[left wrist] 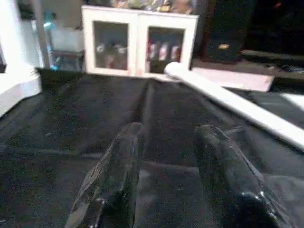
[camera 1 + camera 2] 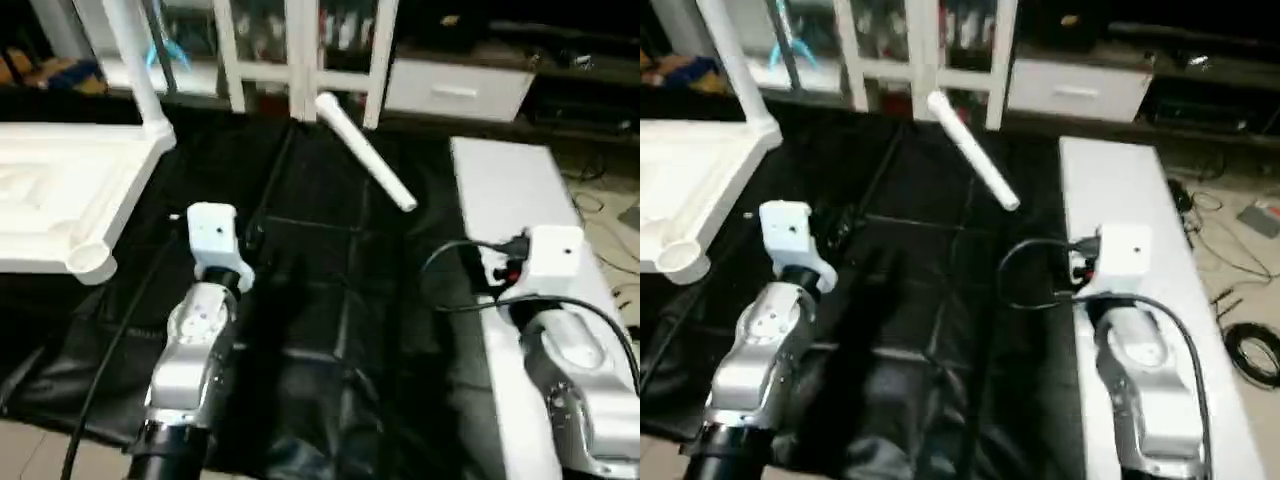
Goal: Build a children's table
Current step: Pick table leg
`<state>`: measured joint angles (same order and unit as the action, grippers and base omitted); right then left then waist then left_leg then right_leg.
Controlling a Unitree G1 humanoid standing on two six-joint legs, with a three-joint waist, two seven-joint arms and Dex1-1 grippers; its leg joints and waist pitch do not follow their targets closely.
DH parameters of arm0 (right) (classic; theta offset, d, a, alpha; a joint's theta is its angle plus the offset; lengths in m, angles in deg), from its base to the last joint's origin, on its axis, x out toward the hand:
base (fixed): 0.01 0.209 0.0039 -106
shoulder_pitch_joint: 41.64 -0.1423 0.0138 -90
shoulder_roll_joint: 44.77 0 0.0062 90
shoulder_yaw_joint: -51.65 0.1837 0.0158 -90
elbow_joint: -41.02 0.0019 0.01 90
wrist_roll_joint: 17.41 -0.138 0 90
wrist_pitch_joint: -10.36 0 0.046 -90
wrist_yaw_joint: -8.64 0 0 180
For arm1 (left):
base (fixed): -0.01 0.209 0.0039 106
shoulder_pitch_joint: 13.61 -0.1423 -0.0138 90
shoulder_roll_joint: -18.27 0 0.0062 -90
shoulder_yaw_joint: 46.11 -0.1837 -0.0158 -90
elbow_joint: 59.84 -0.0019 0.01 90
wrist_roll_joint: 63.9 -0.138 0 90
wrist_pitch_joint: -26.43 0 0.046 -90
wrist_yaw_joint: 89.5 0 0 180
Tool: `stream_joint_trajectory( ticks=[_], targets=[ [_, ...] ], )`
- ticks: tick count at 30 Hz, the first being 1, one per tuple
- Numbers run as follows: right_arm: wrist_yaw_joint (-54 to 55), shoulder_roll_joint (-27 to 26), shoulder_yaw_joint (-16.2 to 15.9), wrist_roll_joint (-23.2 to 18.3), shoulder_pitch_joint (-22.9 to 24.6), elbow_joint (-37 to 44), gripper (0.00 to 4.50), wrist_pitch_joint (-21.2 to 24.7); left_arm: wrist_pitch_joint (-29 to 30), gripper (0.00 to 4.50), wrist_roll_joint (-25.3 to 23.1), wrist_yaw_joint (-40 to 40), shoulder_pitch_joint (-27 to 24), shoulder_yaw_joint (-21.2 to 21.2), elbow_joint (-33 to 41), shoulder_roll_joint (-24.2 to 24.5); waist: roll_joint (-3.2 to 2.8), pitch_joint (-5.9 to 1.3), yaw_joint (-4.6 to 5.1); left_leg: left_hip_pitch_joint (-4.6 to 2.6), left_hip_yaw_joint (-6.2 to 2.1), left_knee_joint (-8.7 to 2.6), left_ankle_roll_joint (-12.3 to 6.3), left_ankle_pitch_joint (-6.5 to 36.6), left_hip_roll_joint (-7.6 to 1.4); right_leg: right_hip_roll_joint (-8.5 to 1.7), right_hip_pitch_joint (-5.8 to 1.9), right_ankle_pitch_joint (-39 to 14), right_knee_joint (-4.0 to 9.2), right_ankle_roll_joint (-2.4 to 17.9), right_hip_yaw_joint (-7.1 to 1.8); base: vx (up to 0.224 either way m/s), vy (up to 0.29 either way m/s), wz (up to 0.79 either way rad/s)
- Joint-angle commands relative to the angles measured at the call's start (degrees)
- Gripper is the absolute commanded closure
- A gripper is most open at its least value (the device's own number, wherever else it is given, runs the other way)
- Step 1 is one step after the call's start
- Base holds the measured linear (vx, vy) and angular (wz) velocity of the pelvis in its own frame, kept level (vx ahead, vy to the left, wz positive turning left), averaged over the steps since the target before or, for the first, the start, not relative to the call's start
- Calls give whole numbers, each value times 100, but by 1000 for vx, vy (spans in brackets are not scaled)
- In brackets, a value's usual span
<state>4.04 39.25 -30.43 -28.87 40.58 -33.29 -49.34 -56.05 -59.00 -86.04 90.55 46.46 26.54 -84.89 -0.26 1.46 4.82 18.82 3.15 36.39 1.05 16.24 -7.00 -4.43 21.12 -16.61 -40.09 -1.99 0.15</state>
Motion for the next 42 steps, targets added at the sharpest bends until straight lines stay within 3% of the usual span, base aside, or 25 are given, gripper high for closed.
stream_joint_trajectory(
  ticks=[1,2,3,4,5,6,7,8,9,10,11,13,15,18,20,21,22,25,27,28,30,33,34,37,42],
  targets=[
    [-38,58,190,-110,70,-57,72,-17,-159,255,-4,66,32,-146,25,-60,284,-454,86,8,-244,252,-1663,-6097,21,-334,-240,3879,336,-437,-484,0,0,0],
    [-46,50,201,-126,69,-73,72,-18,-185,255,-34,55,25,-154,21,-50,306,-428,-59,259,-45,204,-1485,-4794,247,-130,-523,4884,332,-459,-464,0,0,0],
    [-46,50,201,-126,69,-73,72,-18,-185,255,-34,55,25,-154,21,-50,357,-514,-205,639,229,123,-1032,-2806,318,-7,-990,7285,195,-470,-541,0,0,0],
    [-54,42,216,-147,54,-101,72,-19,-180,255,-33,45,32,-137,3,-48,314,-497,-305,709,298,31,-740,-2231,290,29,-1043,8070,123,-385,-513,0,0,0],
    [-77,49,224,-165,35,-129,72,-38,-147,255,-29,24,36,-106,-10,-54,222,-462,-401,580,355,-25,-283,-1870,188,190,-931,8270,120,-190,-446,0,0,0],
    [-77,49,224,-165,35,-129,72,-38,-147,255,-29,24,36,-106,-10,-54,94,-458,-412,401,333,-35,-82,-2217,29,270,-829,7539,114,-28,-352,0,0,0],
    [-153,86,251,-194,-14,-185,72,-101,-141,255,-23,22,47,-76,-33,-51,0,-424,-433,170,274,-17,-80,-2848,-203,271,-564,6468,155,131,-261,-75,6,7],
    [-194,106,301,-236,-67,-224,72,-122,-135,255,1,57,42,-70,-16,-40,4,-372,-414,143,250,-50,-22,-2939,-278,213,-489,5836,198,231,-241,-75,6,7],
    [-218,117,337,-265,-102,-247,55,-131,-131,249,21,84,38,-68,0,-33,-1,-304,-460,81,259,-144,155,-2555,-370,64,-374,4511,369,475,-208,-114,15,5],
    [-292,204,403,-286,-223,-379,55,-189,-59,249,26,88,14,-52,9,-10,42,-276,-455,54,279,-200,237,-2068,-396,25,-360,3816,457,579,-219,-131,15,14],
    [-321,239,426,-292,-276,-434,45,-212,-27,245,29,91,4,-42,13,2,-9,-202,-510,-34,341,-323,419,-850,-440,-41,-277,2347,612,822,-192,-131,15,14],
    [-451,361,482,-296,-468,-770,22,-345,85,245,45,104,-43,28,-57,76,16,-97,-515,-81,466,-484,529,876,-475,-98,-259,82,798,1072,-232,-139,-2,16],
    [-596,486,533,-263,-649,-1257,13,-530,150,245,35,138,-77,80,-142,182,30,-80,-521,-92,521,-538,576,1407,-477,-144,-209,-1002,899,994,-236,-141,12,7],
    [-745,683,586,-159,-938,-2022,3,-807,195,245,79,238,-121,132,-108,348,17,-136,-450,24,488,-544,537,1216,-456,-165,-225,-939,897,860,-233,-105,19,1],
    [-777,762,687,-198,-1189,-2490,3,-952,223,245,135,330,-156,175,4,412,20,-196,-443,111,490,-517,436,767,-438,-159,-250,-306,838,951,-208,0,0,0],
    [-791,849,764,-202,-1458,-2984,3,-1120,289,245,203,455,-219,168,180,457,89,-204,-430,137,512,-496,366,685,-425,-147,-226,-140,831,1041,-205,0,0,0],
    [-825,929,783,-169,-1667,-3422,3,-1312,286,245,225,532,-260,140,280,470,59,-240,-401,196,498,-483,307,459,-423,-170,-257,101,790,1169,-187,0,0,0],
    [-890,1172,822,-72,-2263,-4735,3,-1786,340,245,426,728,-387,97,579,430,135,-271,-427,265,566,-421,-34,-47,-400,-157,-244,747,747,1434,-164,0,0,0],
    [-952,1275,834,-46,-2565,-5362,3,-2005,422,245,567,892,-461,74,777,462,120,-318,-485,231,596,-378,-157,-247,-426,-163,-206,1088,716,1529,-165,0,0,0],
    [-981,1333,850,-40,-2767,-5762,3,-2144,515,245,669,1000,-524,72,932,516,123,-294,-517,264,625,-380,-320,-400,-438,-151,-187,1451,695,1618,-137,0,0,0],
    [-1026,1405,887,-41,-3135,-6419,3,-2345,735,245,852,1181,-684,120,1243,685,182,-276,-562,271,639,-399,-374,-200,-458,-172,-183,1153,711,1691,-101,0,0,0],
    [-1262,1405,823,38,-3453,-6905,3,-2478,857,245,838,1207,-762,198,1395,871,156,-238,-630,242,677,-405,-394,-89,-503,-161,-120,961,705,1720,-99,0,0,0],
    [-1554,1377,664,167,-3826,-7399,3,-2687,1056,245,945,1265,-795,313,1622,982,247,-188,-688,266,717,-409,-415,-264,-516,-143,-97,1069,689,1671,-96,0,0,0],
    [-1662,1345,602,225,-4025,-7570,3,-2787,1202,245,1047,1287,-805,373,1776,1019,211,-184,-741,257,728,-398,-400,-346,-528,-128,-41,1170,639,1667,-95,0,0,0],
    [-1509,1362,528,392,-4779,-8424,3,-3250,1934,245,1698,1534,-960,578,2702,1377,325,21,-831,289,728,-490,-67,190,-534,-137,33,487,652,1506,-100,0,0,0]
  ],
)
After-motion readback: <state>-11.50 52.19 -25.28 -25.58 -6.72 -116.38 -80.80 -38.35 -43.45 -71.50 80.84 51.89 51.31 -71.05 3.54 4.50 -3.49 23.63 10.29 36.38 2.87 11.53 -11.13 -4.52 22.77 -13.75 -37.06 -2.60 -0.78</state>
